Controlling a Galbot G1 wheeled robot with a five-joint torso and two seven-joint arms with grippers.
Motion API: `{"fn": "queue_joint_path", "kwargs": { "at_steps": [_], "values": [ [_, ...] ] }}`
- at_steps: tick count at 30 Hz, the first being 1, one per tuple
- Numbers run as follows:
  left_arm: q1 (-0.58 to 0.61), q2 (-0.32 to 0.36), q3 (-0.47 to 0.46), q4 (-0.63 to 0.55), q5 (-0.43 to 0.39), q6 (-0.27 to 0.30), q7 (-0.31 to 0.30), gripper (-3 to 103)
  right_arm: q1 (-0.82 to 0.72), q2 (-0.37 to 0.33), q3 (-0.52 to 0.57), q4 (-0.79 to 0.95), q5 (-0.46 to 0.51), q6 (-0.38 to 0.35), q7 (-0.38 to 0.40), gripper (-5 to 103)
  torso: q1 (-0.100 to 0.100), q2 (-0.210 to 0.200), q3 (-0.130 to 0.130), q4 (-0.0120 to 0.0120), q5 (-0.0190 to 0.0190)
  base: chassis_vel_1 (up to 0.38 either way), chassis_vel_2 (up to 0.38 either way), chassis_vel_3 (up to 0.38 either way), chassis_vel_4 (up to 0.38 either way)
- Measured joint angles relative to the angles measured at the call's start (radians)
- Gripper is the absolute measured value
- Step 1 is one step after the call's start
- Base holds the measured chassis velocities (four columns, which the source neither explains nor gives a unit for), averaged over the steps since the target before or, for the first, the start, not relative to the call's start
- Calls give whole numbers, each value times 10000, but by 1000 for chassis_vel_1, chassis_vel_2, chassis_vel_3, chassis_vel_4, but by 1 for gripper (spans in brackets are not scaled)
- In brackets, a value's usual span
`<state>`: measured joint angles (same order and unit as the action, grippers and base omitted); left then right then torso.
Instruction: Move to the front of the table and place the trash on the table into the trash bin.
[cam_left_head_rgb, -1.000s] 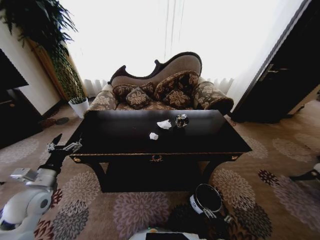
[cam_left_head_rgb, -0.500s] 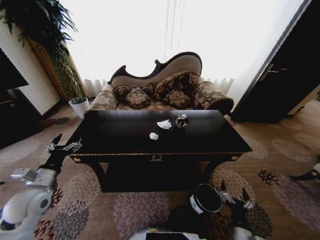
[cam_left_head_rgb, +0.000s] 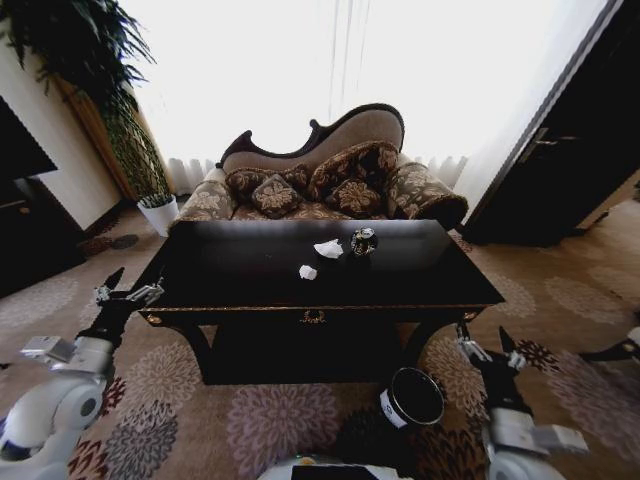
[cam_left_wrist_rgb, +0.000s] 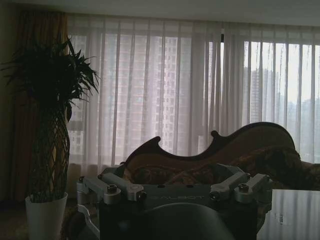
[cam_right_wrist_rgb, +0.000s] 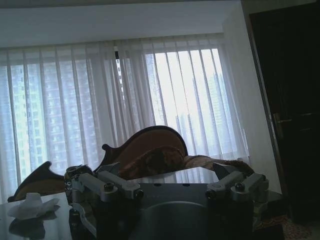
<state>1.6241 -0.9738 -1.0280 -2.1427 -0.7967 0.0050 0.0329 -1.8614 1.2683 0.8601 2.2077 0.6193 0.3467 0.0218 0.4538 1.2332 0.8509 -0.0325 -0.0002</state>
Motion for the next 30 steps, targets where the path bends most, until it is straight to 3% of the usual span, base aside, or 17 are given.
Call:
{"fn": "queue_joint_path", "kwargs": {
  "at_steps": [5,8,11,12,18,22,24,27,30],
  "values": [
    [0,0,0,0,0,0,0,100,251,-919,-283,81,-576,-86,-54,100,0,0,0,0,0,0,0,0,0],
    [-1,1,0,0,0,1,0,100,569,-2052,-622,48,-415,-512,8,100,0,0,1,1,0,0,0,0,0],
    [0,1,0,0,0,2,0,100,731,-2559,-769,-38,-288,-714,34,100,1,0,0,2,0,0,0,0,0],
    [-1,2,0,0,0,1,0,100,988,-3275,-965,-197,-8,-1012,47,100,2,0,1,1,2,0,0,0,0],
    [0,1,0,0,0,1,-1,100,1456,-4304,-1225,-357,839,-1620,164,100,2,0,1,0,2,0,0,0,0],
    [0,1,0,-1,0,2,0,100,2689,-5516,-1781,-869,1728,-2242,383,100,1,-1,1,2,2,0,0,0,0],
    [0,1,0,0,0,1,-2,100,2850,-5674,-1854,-951,1835,-2305,399,100,1,-1,1,2,1,0,0,0,0],
    [0,1,0,0,0,1,0,100,3815,-6686,-2399,-1666,2496,-2626,439,100,3,-1,1,2,-1,0,0,0,0],
    [0,0,0,-1,0,1,0,100,4484,-7244,-2978,-2225,2740,-2728,436,100,2,0,2,1,1,0,0,0,0]
  ]
}}
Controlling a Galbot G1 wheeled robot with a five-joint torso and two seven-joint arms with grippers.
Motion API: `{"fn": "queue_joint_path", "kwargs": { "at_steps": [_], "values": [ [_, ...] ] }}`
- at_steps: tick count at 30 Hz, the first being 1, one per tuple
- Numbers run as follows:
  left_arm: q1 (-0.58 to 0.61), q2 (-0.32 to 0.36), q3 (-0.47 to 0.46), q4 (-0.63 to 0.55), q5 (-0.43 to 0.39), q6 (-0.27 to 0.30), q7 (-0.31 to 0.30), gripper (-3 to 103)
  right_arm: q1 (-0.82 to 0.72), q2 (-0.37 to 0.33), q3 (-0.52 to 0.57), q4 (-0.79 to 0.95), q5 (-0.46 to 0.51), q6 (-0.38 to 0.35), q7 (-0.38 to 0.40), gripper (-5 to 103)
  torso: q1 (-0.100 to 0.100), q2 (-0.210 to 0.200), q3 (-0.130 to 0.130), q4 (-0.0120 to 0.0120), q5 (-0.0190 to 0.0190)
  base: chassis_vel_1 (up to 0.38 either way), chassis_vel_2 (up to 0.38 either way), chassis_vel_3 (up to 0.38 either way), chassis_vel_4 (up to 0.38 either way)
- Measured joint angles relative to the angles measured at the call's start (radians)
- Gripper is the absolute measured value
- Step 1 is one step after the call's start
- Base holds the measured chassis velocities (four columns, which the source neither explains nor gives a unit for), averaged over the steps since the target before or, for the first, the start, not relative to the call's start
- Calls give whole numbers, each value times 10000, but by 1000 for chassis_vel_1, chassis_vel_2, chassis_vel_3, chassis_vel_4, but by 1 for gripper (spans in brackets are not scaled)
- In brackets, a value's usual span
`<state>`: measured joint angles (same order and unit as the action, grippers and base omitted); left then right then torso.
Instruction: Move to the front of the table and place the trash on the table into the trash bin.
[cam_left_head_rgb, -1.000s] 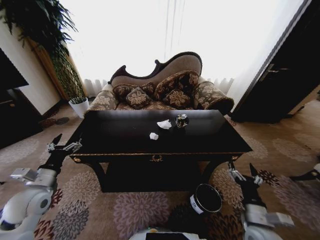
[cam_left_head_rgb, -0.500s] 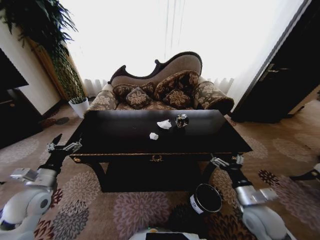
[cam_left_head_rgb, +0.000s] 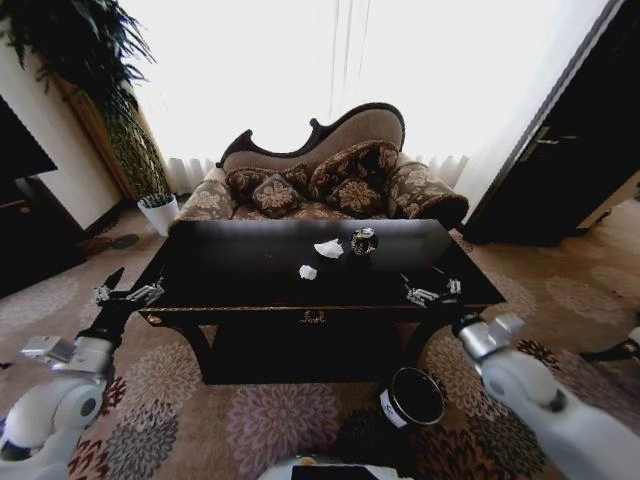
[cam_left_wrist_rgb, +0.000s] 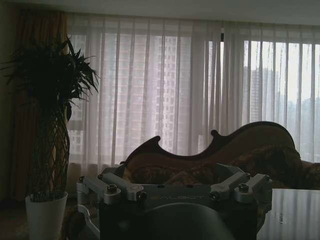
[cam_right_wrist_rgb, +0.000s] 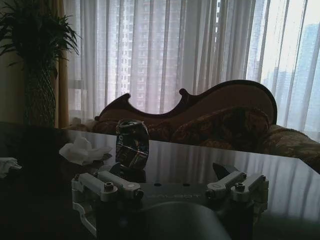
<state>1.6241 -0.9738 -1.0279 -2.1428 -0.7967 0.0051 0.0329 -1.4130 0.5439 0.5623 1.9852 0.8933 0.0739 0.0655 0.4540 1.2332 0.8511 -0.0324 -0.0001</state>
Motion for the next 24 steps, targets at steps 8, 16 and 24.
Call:
{"fn": "queue_joint_path", "kwargs": {
  "at_steps": [8,16,24],
  "values": [
    [0,0,1,0,0,-2,0,100,3080,-792,-2557,-1243,526,-263,23,100,0,0,0,1,-2,0,0,0,0],
    [0,1,1,-1,0,-2,0,100,5926,-650,-5406,-2004,652,-459,77,100,-1,0,-1,-1,-1,0,0,0,0],
    [0,0,0,0,0,-2,-1,100,8165,-64,-7418,-2703,557,-558,139,100,-1,0,-1,1,-3,0,0,0,0]
  ]
}}
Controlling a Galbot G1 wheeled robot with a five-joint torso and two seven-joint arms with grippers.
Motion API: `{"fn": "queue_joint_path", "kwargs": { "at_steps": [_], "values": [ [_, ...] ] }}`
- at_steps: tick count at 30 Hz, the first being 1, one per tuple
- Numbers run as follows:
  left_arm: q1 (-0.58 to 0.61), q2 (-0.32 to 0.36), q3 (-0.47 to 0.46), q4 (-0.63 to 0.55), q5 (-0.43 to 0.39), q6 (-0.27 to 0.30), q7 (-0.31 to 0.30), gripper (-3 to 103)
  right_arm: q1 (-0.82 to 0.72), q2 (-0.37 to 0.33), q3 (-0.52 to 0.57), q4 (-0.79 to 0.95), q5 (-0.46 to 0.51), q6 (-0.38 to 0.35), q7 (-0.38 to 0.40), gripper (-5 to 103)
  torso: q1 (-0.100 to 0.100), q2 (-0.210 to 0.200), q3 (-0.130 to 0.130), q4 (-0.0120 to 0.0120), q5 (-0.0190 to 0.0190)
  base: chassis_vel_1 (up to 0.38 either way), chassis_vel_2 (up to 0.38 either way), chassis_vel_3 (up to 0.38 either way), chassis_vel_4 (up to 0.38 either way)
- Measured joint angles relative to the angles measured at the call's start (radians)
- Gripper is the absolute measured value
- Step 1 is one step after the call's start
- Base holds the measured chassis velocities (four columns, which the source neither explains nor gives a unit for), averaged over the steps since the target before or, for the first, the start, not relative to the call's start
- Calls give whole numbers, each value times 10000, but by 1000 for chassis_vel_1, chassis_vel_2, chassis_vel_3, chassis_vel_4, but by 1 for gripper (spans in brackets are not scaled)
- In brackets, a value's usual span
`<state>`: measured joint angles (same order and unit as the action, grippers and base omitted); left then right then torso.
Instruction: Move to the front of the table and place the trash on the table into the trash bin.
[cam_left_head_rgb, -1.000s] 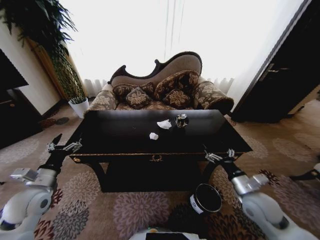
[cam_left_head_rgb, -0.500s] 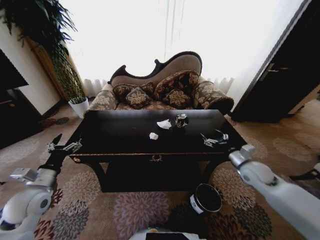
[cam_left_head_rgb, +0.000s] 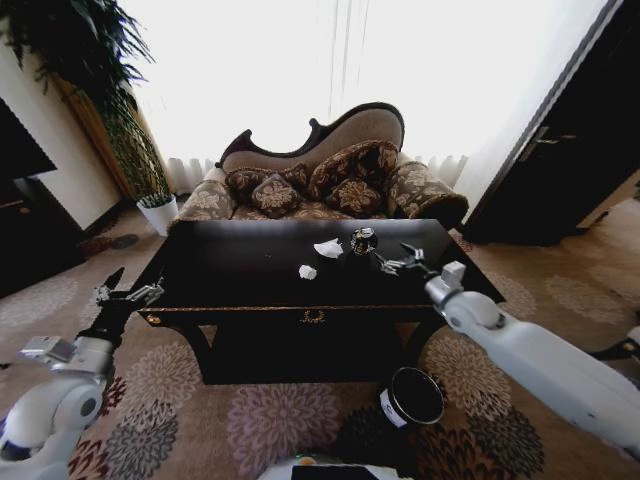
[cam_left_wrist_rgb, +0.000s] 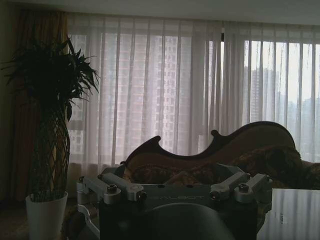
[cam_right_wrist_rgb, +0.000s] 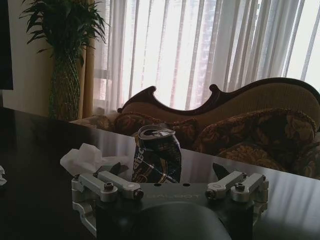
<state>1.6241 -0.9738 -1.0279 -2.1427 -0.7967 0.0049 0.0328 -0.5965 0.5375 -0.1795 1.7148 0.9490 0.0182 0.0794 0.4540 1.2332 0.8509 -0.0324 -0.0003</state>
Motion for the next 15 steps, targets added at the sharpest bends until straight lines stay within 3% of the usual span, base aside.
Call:
{"fn": "queue_joint_path", "kwargs": {
  "at_steps": [15],
  "values": [
    [0,0,0,0,0,0,0,100,1264,900,-1288,-1666,-168,153,-256,100,-1,2,0,-2,2,0,0,0,0]
  ]
}}
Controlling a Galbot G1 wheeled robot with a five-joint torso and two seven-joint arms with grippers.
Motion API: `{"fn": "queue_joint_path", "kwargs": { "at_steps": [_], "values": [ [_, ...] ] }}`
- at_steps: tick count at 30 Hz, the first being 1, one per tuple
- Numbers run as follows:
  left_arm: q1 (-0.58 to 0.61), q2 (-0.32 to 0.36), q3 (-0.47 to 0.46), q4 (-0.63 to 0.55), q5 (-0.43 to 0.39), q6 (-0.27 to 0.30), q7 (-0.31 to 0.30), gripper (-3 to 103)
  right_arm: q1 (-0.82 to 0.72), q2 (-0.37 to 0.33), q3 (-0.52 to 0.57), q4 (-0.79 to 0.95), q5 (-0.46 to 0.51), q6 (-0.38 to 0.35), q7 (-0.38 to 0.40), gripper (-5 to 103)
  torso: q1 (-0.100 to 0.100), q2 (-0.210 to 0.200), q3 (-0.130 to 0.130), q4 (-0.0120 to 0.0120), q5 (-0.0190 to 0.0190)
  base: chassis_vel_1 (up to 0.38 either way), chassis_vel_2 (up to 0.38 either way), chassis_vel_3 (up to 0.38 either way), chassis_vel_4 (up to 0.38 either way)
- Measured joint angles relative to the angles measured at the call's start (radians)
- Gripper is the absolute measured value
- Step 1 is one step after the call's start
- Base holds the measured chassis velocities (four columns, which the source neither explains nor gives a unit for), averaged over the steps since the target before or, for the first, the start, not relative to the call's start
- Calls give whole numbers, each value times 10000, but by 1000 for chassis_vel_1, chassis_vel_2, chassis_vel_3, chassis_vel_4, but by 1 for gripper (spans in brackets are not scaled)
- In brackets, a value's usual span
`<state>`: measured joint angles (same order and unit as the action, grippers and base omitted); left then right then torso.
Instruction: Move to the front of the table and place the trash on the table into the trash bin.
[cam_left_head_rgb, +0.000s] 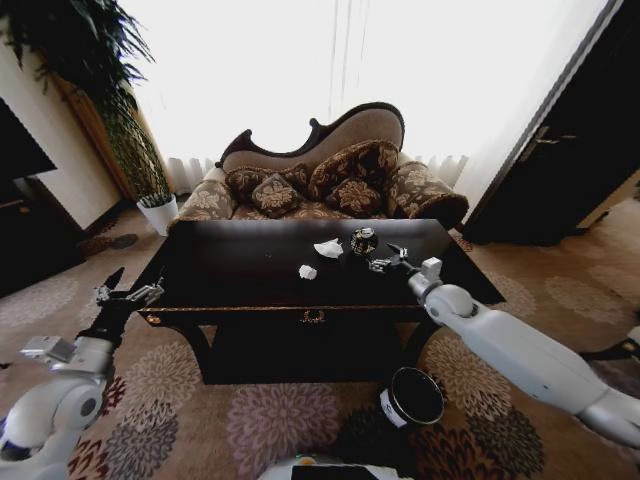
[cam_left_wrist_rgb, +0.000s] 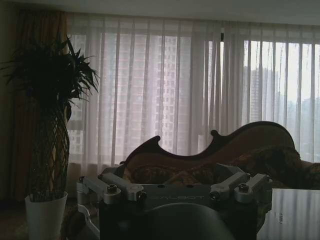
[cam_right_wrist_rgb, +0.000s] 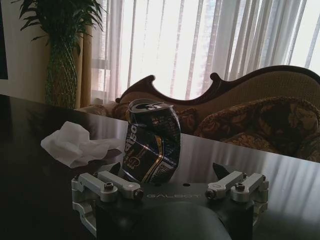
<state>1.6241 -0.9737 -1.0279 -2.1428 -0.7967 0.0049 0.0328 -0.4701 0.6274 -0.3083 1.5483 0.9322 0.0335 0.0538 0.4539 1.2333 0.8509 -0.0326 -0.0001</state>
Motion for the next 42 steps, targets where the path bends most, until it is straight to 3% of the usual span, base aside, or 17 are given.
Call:
{"fn": "queue_joint_path", "kwargs": {
  "at_steps": [12,15,19,21,25,28,34,36,39,42],
  "values": [
    [0,0,0,0,0,0,0,100,1509,702,-1040,-806,-53,69,-42,101,0,-1,0,2,-3,0,0,0,0],
    [0,0,0,0,0,0,0,100,1656,771,-1152,-870,-58,74,-46,97,0,0,0,2,-3,0,0,0,0],
    [0,0,0,0,0,0,0,100,1767,930,-1232,-1038,-122,99,-68,77,0,-1,0,2,-2,0,0,0,0],
    [0,0,0,0,0,0,0,100,1765,953,-1233,-1061,-142,109,-80,77,0,-1,0,1,-2,0,0,0,0],
    [0,0,0,0,0,0,0,100,1713,1047,-1229,-1101,-179,133,-93,54,0,0,-1,1,-1,0,0,0,0],
    [0,0,0,0,0,0,0,100,1660,1065,-1200,-1097,-189,140,-94,49,0,0,0,2,-2,0,0,0,0],
    [0,0,0,0,0,0,0,100,1300,976,-972,-924,-206,142,-84,22,0,-1,-1,1,-1,0,0,0,0],
    [0,0,0,0,0,0,0,100,1277,965,-955,-912,-207,143,-82,22,-1,-1,-1,1,-1,0,0,0,0],
    [0,0,0,0,0,0,0,100,997,834,-749,-766,-207,145,-63,6,0,0,-1,1,-1,0,0,0,0],
    [0,0,0,0,0,0,0,100,787,733,-591,-632,-204,154,-41,1,-1,0,-1,1,-2,0,0,0,0]
  ]
}}
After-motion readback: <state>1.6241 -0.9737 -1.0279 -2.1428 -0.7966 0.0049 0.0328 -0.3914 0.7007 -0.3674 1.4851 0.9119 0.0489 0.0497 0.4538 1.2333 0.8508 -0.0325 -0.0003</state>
